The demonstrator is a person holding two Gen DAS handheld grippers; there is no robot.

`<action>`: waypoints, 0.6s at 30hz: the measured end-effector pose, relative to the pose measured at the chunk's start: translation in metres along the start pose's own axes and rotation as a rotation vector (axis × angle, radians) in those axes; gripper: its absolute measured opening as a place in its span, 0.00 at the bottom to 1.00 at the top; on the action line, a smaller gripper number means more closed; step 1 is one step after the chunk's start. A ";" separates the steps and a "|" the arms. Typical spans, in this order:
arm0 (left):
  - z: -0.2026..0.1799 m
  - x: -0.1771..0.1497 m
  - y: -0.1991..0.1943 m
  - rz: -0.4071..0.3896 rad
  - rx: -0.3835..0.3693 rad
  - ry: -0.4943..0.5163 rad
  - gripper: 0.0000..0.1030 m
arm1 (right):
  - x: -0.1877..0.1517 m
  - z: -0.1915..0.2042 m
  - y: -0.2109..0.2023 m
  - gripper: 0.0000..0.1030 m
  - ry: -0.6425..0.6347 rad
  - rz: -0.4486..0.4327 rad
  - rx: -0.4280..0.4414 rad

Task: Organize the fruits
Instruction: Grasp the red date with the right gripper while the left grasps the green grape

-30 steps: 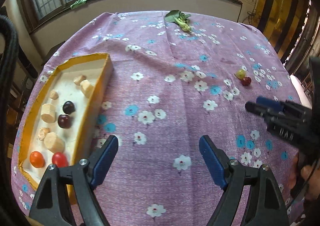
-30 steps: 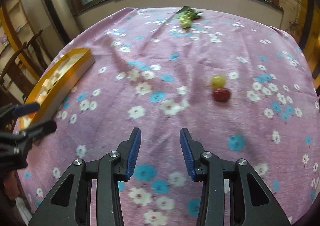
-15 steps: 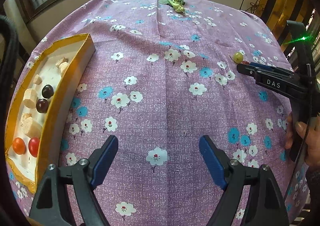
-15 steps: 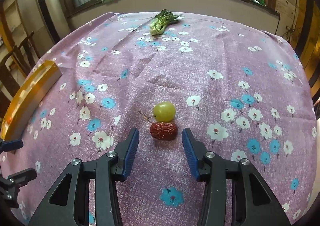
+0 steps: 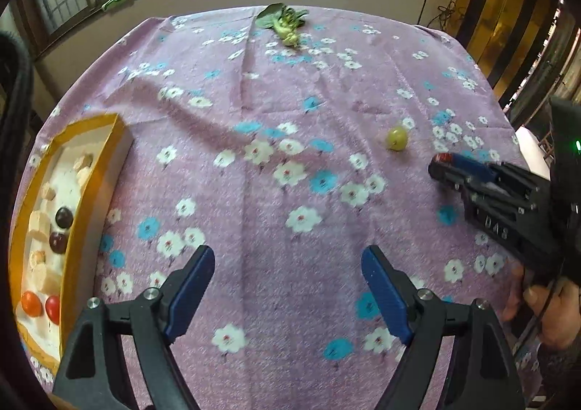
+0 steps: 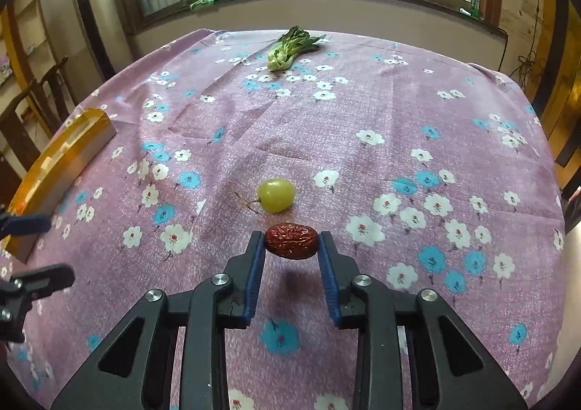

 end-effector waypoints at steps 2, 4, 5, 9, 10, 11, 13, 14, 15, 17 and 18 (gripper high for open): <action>-0.023 0.019 0.006 -0.013 -0.044 0.050 0.82 | -0.011 -0.004 -0.013 0.28 -0.021 -0.005 -0.018; -0.048 0.036 0.015 -0.021 -0.082 0.105 0.82 | -0.023 -0.006 -0.023 0.28 -0.047 -0.007 -0.039; -0.061 0.044 0.021 -0.015 -0.119 0.140 0.82 | -0.029 -0.008 -0.027 0.28 -0.055 -0.007 -0.046; -0.094 0.068 0.048 -0.003 -0.182 0.236 0.82 | -0.046 -0.017 -0.037 0.28 -0.038 -0.005 -0.043; -0.098 0.072 0.055 0.008 -0.191 0.259 0.82 | -0.049 -0.020 -0.038 0.28 -0.022 -0.004 -0.037; -0.101 0.075 0.062 0.021 -0.192 0.280 0.81 | -0.052 -0.023 -0.038 0.28 -0.007 -0.001 -0.029; -0.106 0.077 0.072 0.034 -0.206 0.325 0.76 | -0.055 -0.029 -0.038 0.28 0.014 0.003 -0.017; -0.108 0.078 0.076 0.038 -0.200 0.351 0.75 | -0.056 -0.032 -0.037 0.28 0.025 0.002 -0.010; -0.110 0.079 0.080 0.039 -0.185 0.376 0.74 | -0.057 -0.035 -0.036 0.28 0.037 0.003 -0.003; -0.111 0.080 0.087 0.047 -0.172 0.409 0.70 | -0.057 -0.040 -0.034 0.28 0.062 0.003 0.014; -0.110 0.079 0.088 0.053 -0.172 0.421 0.66 | -0.057 -0.041 -0.034 0.29 0.071 0.003 0.020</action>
Point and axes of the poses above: each gripper's, at about its wrist camera, not at the fingertips, and y roughly the way its jaws point, z to its left, x to its top, the point moved 5 cm from there along y, roughly the way its jaws point
